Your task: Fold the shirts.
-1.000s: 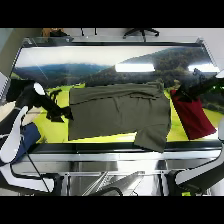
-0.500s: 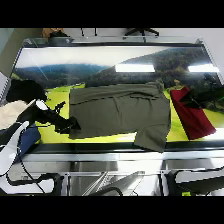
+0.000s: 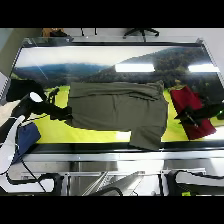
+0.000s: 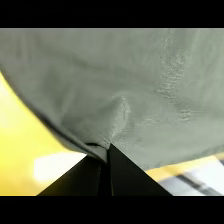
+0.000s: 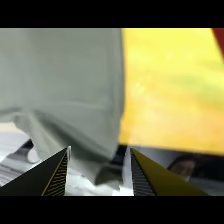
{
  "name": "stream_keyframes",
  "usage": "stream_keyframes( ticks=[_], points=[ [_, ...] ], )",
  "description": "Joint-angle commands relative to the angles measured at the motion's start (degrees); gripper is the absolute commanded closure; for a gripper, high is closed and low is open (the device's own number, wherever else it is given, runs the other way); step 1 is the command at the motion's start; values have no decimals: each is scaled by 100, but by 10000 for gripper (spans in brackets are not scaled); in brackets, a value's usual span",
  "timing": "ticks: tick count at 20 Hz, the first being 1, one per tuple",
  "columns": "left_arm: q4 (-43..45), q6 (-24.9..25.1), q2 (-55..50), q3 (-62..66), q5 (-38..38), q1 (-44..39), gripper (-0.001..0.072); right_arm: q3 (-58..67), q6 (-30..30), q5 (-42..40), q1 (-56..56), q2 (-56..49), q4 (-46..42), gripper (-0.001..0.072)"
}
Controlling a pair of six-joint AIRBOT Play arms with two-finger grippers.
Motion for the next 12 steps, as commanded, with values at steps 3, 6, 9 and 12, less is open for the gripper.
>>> stream_keyframes(
  ticks=[3, 6, 9, 12],
  points=[
    [136, 83, -111, 181, -57, 138, 694, -2050, 382, -960, 151, 940, -7, 290],
    [133, 83, -315, 181, -254, 138, 694, -2977, 308, -1609, 413, 1086, 431, 289],
    [133, 87, -409, 181, -330, 138, 694, -3405, 55, -2238, 918, 1082, 1113, 289],
    [136, 109, -409, 181, -317, 138, 694, -3414, 46, -2756, 1447, 1080, 1502, 290]
  ],
)
